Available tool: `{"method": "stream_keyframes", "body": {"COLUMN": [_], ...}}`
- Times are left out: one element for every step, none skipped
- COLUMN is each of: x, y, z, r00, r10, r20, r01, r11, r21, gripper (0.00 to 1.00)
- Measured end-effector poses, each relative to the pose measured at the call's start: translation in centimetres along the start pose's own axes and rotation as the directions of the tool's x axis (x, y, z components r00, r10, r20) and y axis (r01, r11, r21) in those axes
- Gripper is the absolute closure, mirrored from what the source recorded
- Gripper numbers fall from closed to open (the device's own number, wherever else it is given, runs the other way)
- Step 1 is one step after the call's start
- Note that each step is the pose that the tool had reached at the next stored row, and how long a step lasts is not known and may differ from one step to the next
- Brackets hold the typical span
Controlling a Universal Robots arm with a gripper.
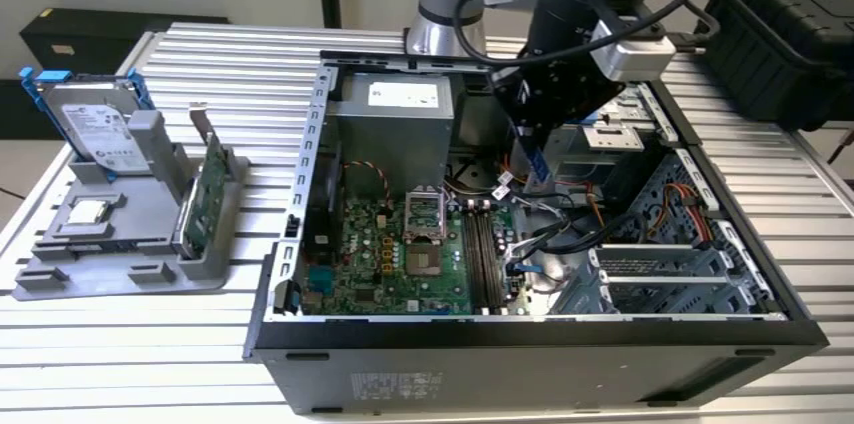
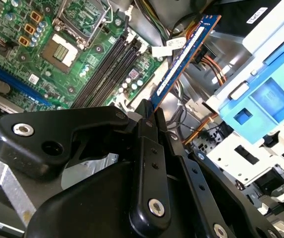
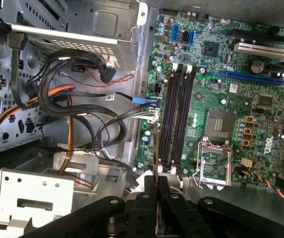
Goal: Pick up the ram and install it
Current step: 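Insert the ram into the slot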
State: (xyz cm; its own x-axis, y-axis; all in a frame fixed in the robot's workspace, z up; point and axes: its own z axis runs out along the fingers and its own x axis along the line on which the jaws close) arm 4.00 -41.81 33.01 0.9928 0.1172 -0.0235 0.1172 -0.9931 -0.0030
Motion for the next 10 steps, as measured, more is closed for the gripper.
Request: {"method": "stream_keyframes", "body": {"x": [0.08, 0.14, 0.17, 0.18, 0.18, 0.18, 0.18, 0.18, 0.19, 0.19], "y": [0.01, 0.02, 0.03, 0.03, 0.03, 0.03, 0.03, 0.03, 0.03, 0.02], "z": [0.01, 0.02, 0.03, 0.04, 0.04, 0.04, 0.04, 0.04, 0.07, 0.12], "r00": [1.0000, 1.0000, 1.0000, 1.0000, 1.0000, 1.0000, 1.0000, 1.0000, 1.0000, 1.0000], "r10": [0.000, 0.000, 0.000, 0.000, 0.000, 0.000, 0.000, 0.000, 0.000, 0.000], "r20": [0.0000, 0.0000, 0.0001, 0.0000, 0.0001, 0.0001, 0.0000, 0.0000, 0.0000, -0.0001], "r01": [0.000, 0.000, 0.000, 0.000, 0.000, 0.000, 0.000, 0.000, 0.000, 0.000], "r11": [1.0000, 1.0000, 1.0000, 1.0000, 1.0000, 1.0000, 1.0000, 1.0000, 1.0000, 1.0000], "r21": [-0.0001, -0.0001, -0.0002, -0.0001, -0.0001, 0.0000, 0.0000, 0.0001, 0.0000, 0.0003], "gripper": [1.00, 1.00, 1.00, 1.00, 1.00, 1.00, 1.00, 1.00, 1.00, 1.00]}}
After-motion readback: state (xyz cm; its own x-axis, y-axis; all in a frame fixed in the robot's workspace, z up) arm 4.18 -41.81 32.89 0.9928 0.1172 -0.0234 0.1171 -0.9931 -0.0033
